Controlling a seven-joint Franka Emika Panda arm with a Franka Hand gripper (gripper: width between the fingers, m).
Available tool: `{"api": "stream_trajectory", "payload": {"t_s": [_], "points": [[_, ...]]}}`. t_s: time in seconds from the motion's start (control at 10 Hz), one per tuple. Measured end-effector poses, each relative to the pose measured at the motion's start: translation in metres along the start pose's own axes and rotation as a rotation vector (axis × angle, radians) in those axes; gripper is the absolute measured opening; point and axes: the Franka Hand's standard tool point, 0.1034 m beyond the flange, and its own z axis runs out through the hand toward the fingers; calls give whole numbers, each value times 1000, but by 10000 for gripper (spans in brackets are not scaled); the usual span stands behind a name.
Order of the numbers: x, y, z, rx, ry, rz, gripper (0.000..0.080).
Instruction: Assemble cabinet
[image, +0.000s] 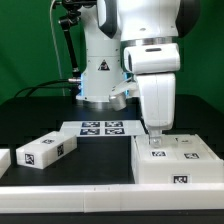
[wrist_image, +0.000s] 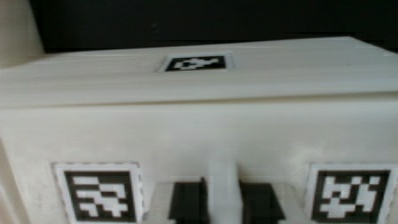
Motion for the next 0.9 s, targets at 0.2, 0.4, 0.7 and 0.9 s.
{"api": "stream_trajectory", "payload": {"t_s": [0.2,0.4,0.7,0.9], "points": [[0,0,0,13,-4,-1,78],[1,-2,-1,14,-5,1,148],[1,-11,-8,15,-12,-7,486],[0,-25,-22,-1,-20,11,671]]}}
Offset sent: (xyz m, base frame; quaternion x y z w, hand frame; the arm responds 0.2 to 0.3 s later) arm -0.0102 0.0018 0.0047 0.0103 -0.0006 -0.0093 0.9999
